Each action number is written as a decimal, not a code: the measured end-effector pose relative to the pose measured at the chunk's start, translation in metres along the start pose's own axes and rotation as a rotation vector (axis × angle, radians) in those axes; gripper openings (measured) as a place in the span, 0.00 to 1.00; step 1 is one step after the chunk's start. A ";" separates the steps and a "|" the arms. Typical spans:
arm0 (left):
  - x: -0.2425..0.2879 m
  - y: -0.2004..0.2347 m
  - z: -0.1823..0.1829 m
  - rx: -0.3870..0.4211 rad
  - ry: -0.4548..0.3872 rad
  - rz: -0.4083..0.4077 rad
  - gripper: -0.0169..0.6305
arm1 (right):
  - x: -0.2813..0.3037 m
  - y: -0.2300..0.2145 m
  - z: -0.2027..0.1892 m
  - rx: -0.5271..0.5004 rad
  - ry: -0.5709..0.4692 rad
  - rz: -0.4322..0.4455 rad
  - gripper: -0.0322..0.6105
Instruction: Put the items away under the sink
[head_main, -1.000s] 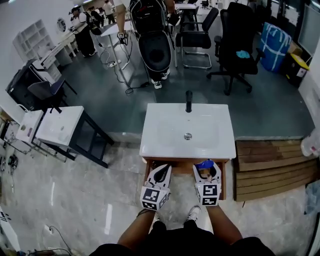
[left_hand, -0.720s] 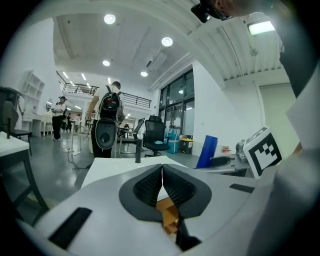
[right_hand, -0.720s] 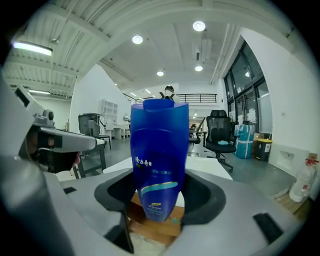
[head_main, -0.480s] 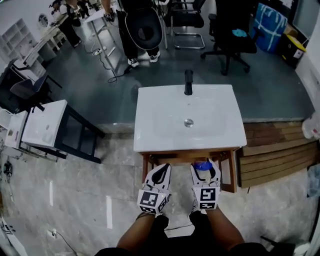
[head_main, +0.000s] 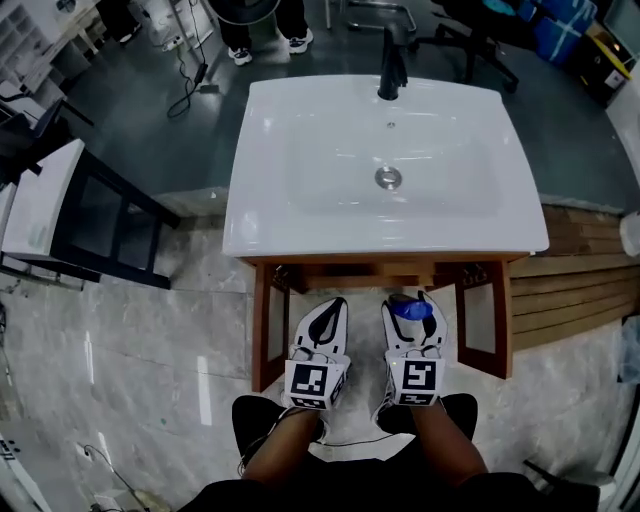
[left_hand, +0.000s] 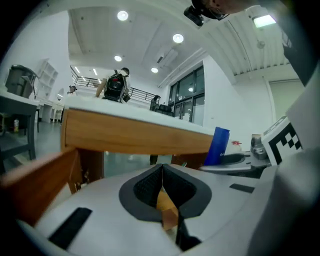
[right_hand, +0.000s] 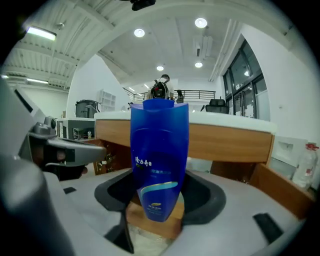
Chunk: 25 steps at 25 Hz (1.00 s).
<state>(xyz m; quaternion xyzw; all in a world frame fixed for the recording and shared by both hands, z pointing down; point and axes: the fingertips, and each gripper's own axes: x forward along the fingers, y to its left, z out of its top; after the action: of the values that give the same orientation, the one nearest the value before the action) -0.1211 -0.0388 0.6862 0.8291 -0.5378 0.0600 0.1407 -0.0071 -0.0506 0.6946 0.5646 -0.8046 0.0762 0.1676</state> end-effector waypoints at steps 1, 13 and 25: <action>0.008 0.004 -0.020 0.006 0.001 0.001 0.06 | 0.008 0.001 -0.015 -0.005 -0.010 -0.004 0.48; 0.081 0.055 -0.175 0.111 -0.080 0.014 0.06 | 0.090 0.001 -0.137 0.012 -0.128 -0.070 0.48; 0.084 0.074 -0.194 0.069 -0.114 -0.005 0.06 | 0.136 0.014 -0.112 -0.004 -0.181 -0.044 0.48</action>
<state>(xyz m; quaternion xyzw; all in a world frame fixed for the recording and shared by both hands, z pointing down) -0.1439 -0.0831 0.9045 0.8369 -0.5405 0.0306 0.0813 -0.0414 -0.1304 0.8478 0.5862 -0.8041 0.0198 0.0969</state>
